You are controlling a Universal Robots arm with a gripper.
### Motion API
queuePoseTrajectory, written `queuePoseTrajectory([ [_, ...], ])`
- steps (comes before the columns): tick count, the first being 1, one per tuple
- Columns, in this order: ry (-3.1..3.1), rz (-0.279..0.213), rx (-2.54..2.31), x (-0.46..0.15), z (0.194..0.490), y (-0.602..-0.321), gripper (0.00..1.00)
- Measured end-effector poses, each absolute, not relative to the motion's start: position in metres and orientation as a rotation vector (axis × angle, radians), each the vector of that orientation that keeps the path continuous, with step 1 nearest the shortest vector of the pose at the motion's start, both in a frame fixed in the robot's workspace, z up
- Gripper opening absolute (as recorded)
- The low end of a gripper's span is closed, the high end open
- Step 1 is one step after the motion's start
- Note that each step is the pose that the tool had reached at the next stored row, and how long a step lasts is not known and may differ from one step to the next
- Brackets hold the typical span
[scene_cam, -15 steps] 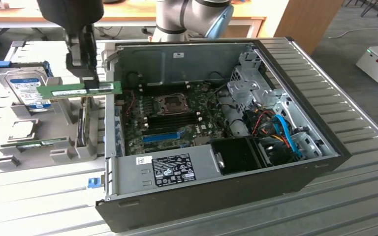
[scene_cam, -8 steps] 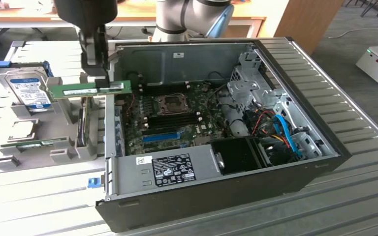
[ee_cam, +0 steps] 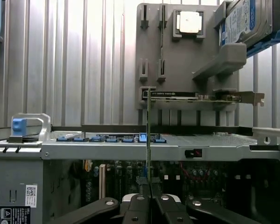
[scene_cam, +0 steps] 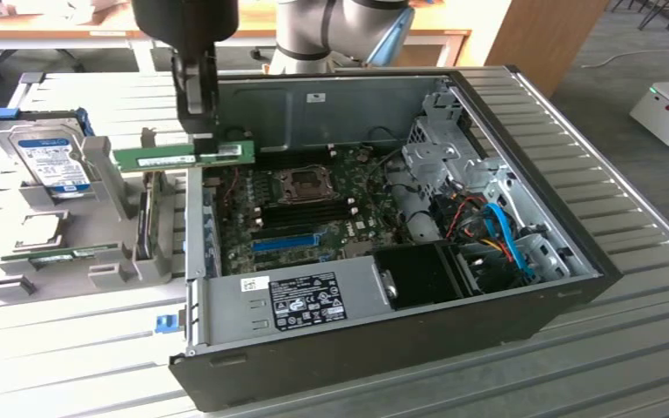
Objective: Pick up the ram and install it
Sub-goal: 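Pick up the ram and move it above insertion slot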
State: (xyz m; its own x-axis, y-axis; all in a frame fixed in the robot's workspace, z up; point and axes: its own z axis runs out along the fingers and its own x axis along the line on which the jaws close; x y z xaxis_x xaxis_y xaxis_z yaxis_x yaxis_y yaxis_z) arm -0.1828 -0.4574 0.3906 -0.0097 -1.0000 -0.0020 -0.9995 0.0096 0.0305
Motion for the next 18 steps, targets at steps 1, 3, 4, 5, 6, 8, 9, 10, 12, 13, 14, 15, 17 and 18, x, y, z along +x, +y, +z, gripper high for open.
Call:
queuePoseTrajectory([
  [1,-2.218,-0.036,2.196,-0.18,0.391,-0.457,0.12],
  [3,-2.218,-0.036,2.196,-0.174,0.391,-0.457,0.12],
  [4,-2.218,-0.036,2.196,-0.171,0.391,-0.457,0.12],
  [5,-2.218,-0.036,2.196,-0.168,0.391,-0.457,0.12],
  [6,-2.218,-0.036,2.196,-0.165,0.391,-0.457,0.12],
  [8,-2.218,-0.036,2.197,-0.159,0.391,-0.457,0.12],
  [9,-2.218,-0.036,2.196,-0.156,0.391,-0.457,0.12],
  [10,-2.218,-0.036,2.196,-0.153,0.391,-0.457,0.12],
  [12,-2.218,-0.036,2.196,-0.147,0.391,-0.457,0.12],
  [13,-2.218,-0.036,2.197,-0.144,0.391,-0.457,0.12],
  [14,-2.218,-0.036,2.196,-0.141,0.391,-0.457,0.12],
  [15,-2.218,-0.036,2.196,-0.138,0.391,-0.457,0.12],
  [17,-2.218,-0.036,2.196,-0.132,0.391,-0.457,0.12],
  [18,-2.218,-0.036,2.196,-0.128,0.391,-0.457,0.12],
])
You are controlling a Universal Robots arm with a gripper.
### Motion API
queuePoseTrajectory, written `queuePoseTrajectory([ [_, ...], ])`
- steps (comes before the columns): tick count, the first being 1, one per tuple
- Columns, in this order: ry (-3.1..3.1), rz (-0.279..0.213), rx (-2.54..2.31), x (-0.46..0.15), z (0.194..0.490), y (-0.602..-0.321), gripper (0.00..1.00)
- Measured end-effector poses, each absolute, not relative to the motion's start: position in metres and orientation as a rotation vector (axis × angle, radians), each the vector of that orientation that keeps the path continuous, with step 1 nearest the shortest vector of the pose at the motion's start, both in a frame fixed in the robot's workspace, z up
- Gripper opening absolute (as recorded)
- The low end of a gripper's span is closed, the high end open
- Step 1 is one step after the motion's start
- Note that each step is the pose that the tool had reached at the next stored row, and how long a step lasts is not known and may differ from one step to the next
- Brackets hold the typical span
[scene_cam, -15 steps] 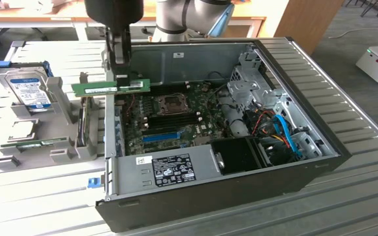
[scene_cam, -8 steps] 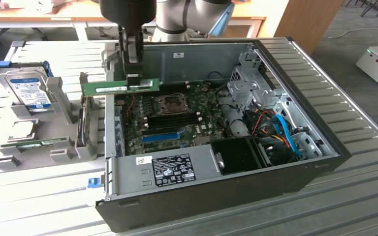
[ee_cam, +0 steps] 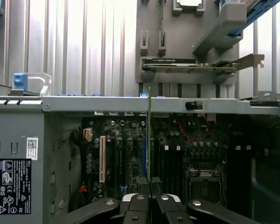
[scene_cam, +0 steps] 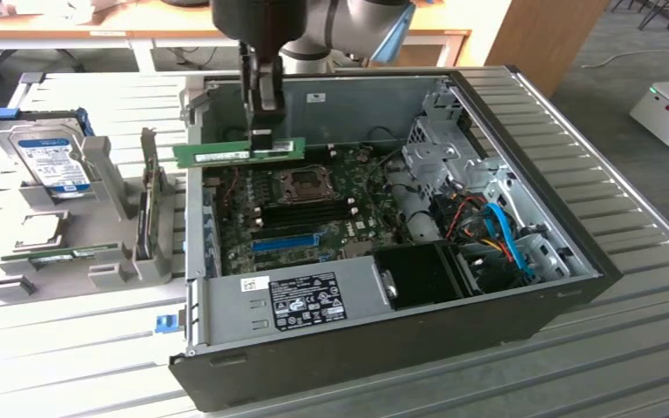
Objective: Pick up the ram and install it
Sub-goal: 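Pick up the ram and move it above insertion slot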
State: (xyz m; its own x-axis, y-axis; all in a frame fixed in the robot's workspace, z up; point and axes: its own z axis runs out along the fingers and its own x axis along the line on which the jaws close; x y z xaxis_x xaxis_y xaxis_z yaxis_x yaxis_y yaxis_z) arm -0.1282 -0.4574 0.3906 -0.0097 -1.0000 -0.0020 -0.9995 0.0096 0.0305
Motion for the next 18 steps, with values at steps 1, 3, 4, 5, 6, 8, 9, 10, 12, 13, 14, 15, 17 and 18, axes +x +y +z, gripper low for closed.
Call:
queuePoseTrajectory([
  [1,-2.218,-0.036,2.196,-0.125,0.391,-0.457,0.12],
  [3,-2.218,-0.036,2.196,-0.119,0.391,-0.457,0.12],
  [4,-2.218,-0.036,2.196,-0.116,0.391,-0.457,0.12],
  [5,-2.218,-0.036,2.196,-0.113,0.391,-0.457,0.12],
  [6,-2.218,-0.036,2.196,-0.11,0.391,-0.457,0.12],
  [8,-2.218,-0.036,2.196,-0.104,0.391,-0.457,0.12],
  [9,-2.218,-0.036,2.196,-0.101,0.391,-0.457,0.12],
  [10,-2.218,-0.036,2.196,-0.098,0.391,-0.457,0.12],
  [12,-2.218,-0.036,2.197,-0.092,0.391,-0.457,0.12],
  [13,-2.218,-0.036,2.196,-0.09,0.391,-0.457,0.12],
  [14,-2.218,-0.036,2.196,-0.087,0.391,-0.457,0.12],
  [15,-2.218,-0.036,2.196,-0.084,0.391,-0.457,0.12],
  [17,-2.218,-0.036,2.196,-0.079,0.391,-0.457,0.12],
  [18,-2.218,-0.036,2.196,-0.076,0.391,-0.457,0.12],
])
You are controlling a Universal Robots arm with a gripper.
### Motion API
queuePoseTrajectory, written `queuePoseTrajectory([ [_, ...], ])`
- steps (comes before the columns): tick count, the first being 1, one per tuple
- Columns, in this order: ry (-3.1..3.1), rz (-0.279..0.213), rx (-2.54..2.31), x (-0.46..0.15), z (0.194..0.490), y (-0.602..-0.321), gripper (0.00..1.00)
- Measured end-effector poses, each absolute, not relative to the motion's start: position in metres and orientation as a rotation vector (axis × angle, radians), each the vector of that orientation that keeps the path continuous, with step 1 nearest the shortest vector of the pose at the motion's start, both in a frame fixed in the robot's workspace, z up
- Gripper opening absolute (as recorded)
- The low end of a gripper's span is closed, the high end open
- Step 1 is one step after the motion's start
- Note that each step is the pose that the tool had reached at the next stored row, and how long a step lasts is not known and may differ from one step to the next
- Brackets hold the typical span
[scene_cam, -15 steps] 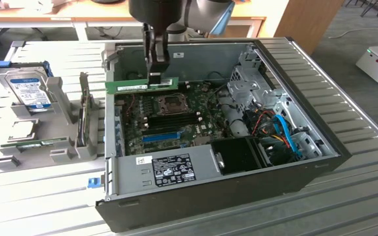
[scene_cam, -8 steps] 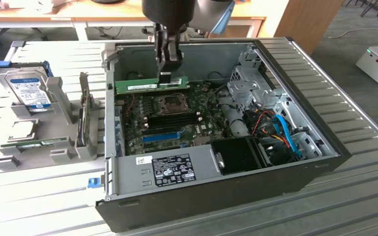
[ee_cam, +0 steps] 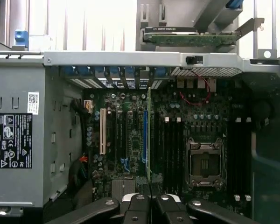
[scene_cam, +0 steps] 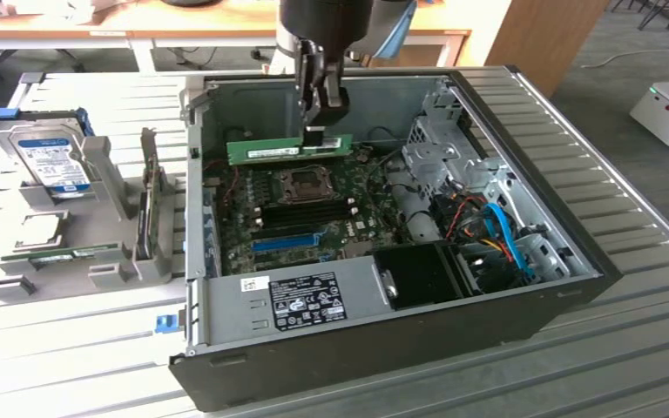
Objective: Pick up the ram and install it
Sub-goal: 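Pick up the ram and move it above insertion slot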
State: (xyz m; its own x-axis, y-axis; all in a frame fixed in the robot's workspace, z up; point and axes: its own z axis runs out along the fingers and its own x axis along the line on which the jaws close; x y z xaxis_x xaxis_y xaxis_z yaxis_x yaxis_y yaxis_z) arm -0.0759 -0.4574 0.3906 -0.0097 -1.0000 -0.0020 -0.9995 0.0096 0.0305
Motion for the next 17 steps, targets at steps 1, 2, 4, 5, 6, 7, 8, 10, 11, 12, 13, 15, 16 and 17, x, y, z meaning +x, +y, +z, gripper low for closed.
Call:
queuePoseTrajectory([
  [1,-2.218,-0.036,2.196,-0.073,0.391,-0.457,0.12],
  [2,-2.218,-0.036,2.196,-0.07,0.391,-0.457,0.12],
  [4,-2.218,-0.036,2.196,-0.065,0.391,-0.457,0.12],
  [5,-2.218,-0.036,2.196,-0.062,0.391,-0.457,0.12],
  [6,-2.218,-0.036,2.196,-0.06,0.391,-0.457,0.12],
  [7,-2.218,-0.036,2.196,-0.058,0.391,-0.457,0.12],
  [8,-2.218,-0.036,2.196,-0.056,0.391,-0.457,0.12],
  [10,-2.218,-0.036,2.196,-0.052,0.391,-0.457,0.12],
  [11,-2.218,-0.036,2.196,-0.05,0.391,-0.457,0.12],
  [12,-2.218,-0.036,2.196,-0.048,0.391,-0.457,0.12],
  [13,-2.218,-0.036,2.196,-0.046,0.391,-0.457,0.12],
  [15,-2.218,-0.036,2.196,-0.045,0.391,-0.457,0.12],
  [16,-2.218,-0.036,2.196,-0.045,0.391,-0.457,0.12],
  [17,-2.218,-0.036,2.196,-0.045,0.391,-0.457,0.12],
])
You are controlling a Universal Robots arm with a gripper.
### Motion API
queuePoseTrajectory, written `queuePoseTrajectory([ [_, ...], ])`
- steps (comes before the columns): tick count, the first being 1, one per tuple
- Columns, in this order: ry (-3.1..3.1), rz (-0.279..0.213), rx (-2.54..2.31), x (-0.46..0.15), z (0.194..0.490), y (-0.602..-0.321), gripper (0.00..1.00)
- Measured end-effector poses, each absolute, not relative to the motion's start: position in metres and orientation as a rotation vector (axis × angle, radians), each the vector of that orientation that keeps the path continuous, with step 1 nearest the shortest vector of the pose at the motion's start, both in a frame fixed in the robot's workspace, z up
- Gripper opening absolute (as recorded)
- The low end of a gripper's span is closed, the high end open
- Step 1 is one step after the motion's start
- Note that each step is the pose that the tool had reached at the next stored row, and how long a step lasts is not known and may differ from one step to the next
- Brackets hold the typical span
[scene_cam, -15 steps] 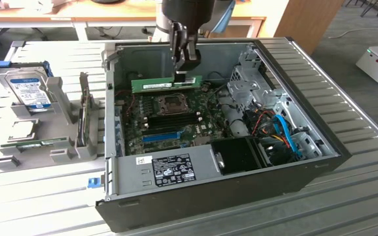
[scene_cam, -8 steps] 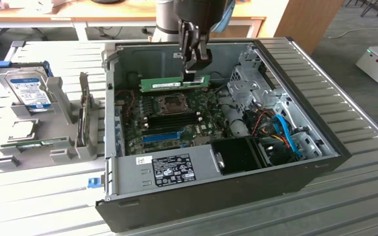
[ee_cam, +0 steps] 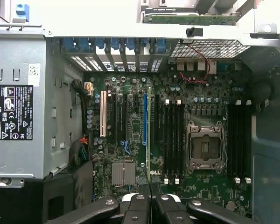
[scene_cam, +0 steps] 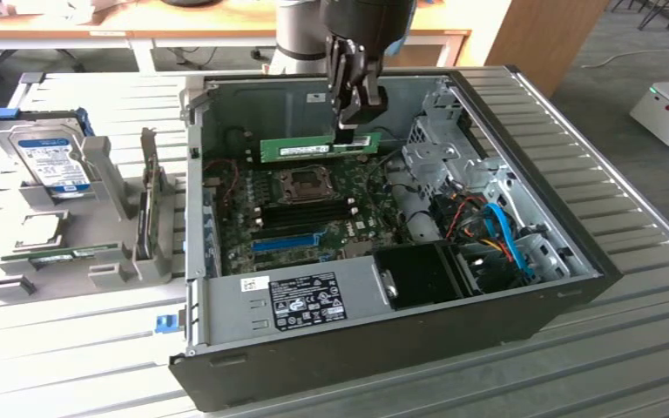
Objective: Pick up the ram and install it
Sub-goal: 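Pick up the ram and move it above insertion slot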
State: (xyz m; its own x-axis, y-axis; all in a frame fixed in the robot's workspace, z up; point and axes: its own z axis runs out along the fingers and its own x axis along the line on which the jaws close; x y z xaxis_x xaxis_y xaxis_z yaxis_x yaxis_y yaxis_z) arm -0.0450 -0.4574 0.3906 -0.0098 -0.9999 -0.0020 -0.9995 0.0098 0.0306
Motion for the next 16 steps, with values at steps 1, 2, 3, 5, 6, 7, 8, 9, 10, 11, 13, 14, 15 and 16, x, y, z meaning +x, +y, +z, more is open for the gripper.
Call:
queuePoseTrajectory([
  [1,-2.218,-0.036,2.196,-0.045,0.391,-0.457,0.12],
  [2,-2.218,-0.036,2.196,-0.045,0.391,-0.457,0.12],
  [3,-2.218,-0.036,2.196,-0.045,0.391,-0.457,0.12],
  [5,-2.218,-0.036,2.196,-0.045,0.391,-0.457,0.12],
  [6,-2.218,-0.036,2.197,-0.045,0.391,-0.456,0.12],
  [7,-2.218,-0.036,2.196,-0.045,0.391,-0.456,0.12],
  [8,-2.218,-0.036,2.196,-0.045,0.391,-0.455,0.12],
  [9,-2.218,-0.036,2.196,-0.045,0.391,-0.454,0.12],
  [10,-2.218,-0.036,2.196,-0.045,0.391,-0.453,0.12],
  [11,-2.218,-0.036,2.196,-0.045,0.391,-0.452,0.12],
  [13,-2.218,-0.036,2.196,-0.045,0.39,-0.45,0.12],
  [14,-2.218,-0.036,2.196,-0.045,0.39,-0.449,0.12],
  [15,-2.218,-0.036,2.196,-0.045,0.39,-0.447,0.12],
  [16,-2.218,-0.036,2.196,-0.045,0.39,-0.446,0.12],
])
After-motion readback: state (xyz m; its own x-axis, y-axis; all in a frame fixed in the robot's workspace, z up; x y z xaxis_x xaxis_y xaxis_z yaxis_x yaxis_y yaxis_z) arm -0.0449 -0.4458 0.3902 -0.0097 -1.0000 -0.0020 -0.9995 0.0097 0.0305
